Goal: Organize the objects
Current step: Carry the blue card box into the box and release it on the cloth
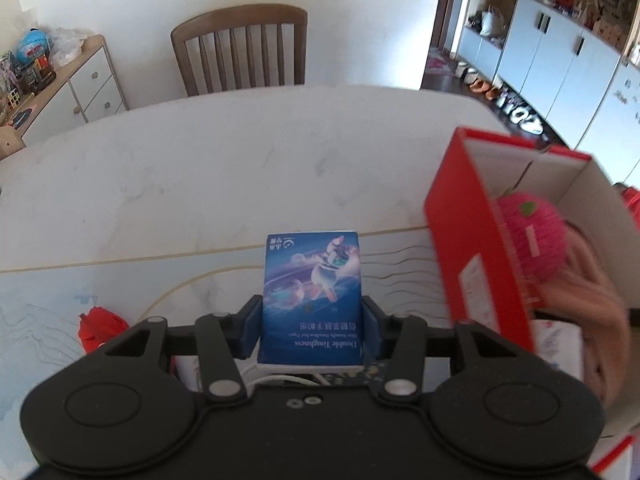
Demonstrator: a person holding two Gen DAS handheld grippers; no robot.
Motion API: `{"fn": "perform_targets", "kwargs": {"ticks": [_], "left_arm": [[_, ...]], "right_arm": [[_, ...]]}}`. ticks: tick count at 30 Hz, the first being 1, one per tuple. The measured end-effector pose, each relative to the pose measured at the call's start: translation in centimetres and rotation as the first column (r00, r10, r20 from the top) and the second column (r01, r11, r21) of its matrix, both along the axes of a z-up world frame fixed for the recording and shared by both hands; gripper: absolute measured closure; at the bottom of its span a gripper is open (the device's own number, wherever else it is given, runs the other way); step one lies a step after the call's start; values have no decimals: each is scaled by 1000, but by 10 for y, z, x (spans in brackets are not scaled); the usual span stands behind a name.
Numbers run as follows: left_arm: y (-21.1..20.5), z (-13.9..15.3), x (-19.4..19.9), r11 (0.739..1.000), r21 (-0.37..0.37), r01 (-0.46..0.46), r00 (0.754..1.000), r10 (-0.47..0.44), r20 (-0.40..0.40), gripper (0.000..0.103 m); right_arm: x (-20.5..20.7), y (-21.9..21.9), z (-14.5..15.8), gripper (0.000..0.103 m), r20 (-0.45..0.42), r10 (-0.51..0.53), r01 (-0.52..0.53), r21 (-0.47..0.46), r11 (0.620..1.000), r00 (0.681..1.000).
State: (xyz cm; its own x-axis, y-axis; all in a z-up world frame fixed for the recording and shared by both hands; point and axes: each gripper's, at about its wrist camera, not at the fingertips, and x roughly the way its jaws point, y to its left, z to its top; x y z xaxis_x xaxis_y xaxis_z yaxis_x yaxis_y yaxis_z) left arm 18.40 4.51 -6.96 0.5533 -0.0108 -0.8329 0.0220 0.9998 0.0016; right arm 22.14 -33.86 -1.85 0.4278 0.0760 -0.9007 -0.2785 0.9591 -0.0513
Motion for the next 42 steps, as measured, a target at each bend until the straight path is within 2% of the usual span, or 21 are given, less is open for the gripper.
{"fn": "perform_targets", "kwargs": {"ticks": [8, 13, 21, 31, 42], "left_arm": [[-24, 41, -21, 996, -42, 83, 995, -81, 51, 55], [-49, 55, -32, 986, -75, 147, 988, -142, 62, 55], [-94, 54, -37, 965, -102, 243, 970, -240, 35, 55], [-146, 39, -42, 936, -85, 341, 940, -342, -2, 55], [-196, 37, -4, 914, -71, 400, 916, -400, 8, 55]], "right_arm": [[1, 1, 0, 97, 2, 0, 0, 0, 1000, 1000], [2, 2, 1, 97, 1, -3, 3, 2, 1000, 1000], [3, 7, 2, 97, 4, -2, 2, 8, 1000, 1000], [3, 3, -3, 97, 8, -5, 4, 22, 1000, 1000], [2, 0, -4, 97, 13, -2, 1, 34, 999, 1000]]}}
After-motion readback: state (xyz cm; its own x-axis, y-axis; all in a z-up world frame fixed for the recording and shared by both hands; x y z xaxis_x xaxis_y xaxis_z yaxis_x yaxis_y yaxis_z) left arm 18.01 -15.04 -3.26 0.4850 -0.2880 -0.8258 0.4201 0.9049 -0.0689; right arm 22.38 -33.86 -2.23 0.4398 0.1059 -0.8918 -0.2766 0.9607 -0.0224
